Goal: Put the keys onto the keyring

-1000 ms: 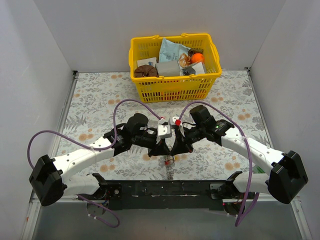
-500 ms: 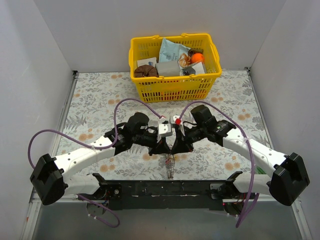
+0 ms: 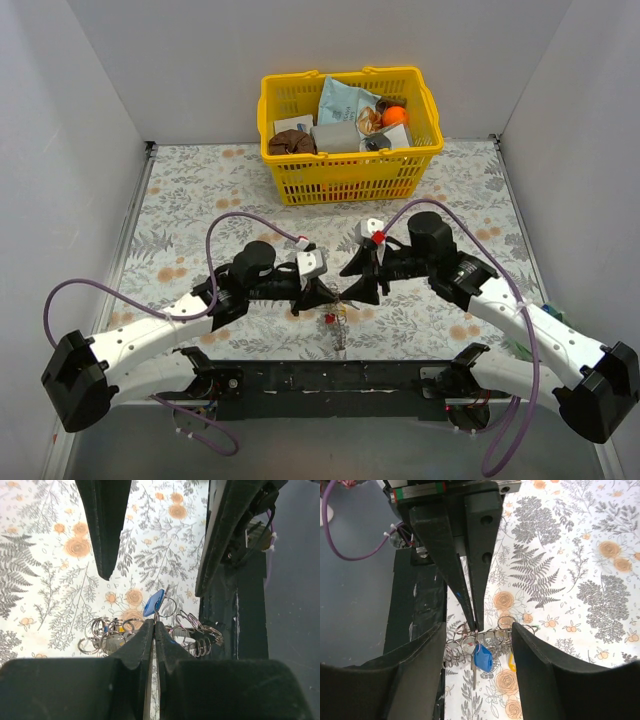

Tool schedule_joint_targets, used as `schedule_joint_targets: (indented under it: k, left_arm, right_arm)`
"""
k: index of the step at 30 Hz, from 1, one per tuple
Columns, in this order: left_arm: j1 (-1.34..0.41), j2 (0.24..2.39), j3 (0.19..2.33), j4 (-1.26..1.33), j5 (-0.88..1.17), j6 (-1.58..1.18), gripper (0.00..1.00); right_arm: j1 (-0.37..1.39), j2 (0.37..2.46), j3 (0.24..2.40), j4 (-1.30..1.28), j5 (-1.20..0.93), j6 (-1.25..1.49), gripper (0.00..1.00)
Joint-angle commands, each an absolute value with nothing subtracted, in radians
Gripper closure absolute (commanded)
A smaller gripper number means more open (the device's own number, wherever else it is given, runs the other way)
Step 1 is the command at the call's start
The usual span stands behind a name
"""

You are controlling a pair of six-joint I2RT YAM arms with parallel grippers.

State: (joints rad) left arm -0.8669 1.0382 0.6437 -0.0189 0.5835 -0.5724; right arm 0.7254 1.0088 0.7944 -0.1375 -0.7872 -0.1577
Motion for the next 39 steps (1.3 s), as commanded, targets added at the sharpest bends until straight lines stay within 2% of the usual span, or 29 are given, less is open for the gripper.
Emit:
schedule_joint_targets:
  k: [1, 7, 14, 22, 26, 39]
  left_arm:
    - [-0.87, 0.97, 0.601, 0.161, 0.546, -0.617, 1.0]
    - [-0.87, 0.913, 0.523, 0.329, 0.52, -0.655, 1.0]
    - [-0.87, 0.854, 0.414, 0.489, 0.499, -0.661, 1.0]
    - [-0.87, 0.81, 0.31, 0.667, 0.436, -0.687, 1.0]
    - [-0.87, 0.827, 0.27, 0.75, 0.433, -0.699, 1.0]
    - [-0.87, 0.873, 0.204, 0.839, 0.413, -0.687, 1.0]
  right_arm:
    - [0.727, 0.98, 0.788, -0.054, -0.746, -0.11, 0.37]
    - [0.692, 0.963, 0.785, -0.028, -0.791, -0.078, 0.38]
    - [0.591, 0.968, 0.775, 0.057, -0.972, -0.008, 0.46]
    - [0.591, 0.983, 0.778, 0.046, -1.043, -0.008, 0.45]
    - [0.591, 1.02, 0.787, 0.029, -1.066, -0.008, 0.51]
    - [0.591, 1.111, 0.833, -0.092, -0.999, -0.014, 0.6]
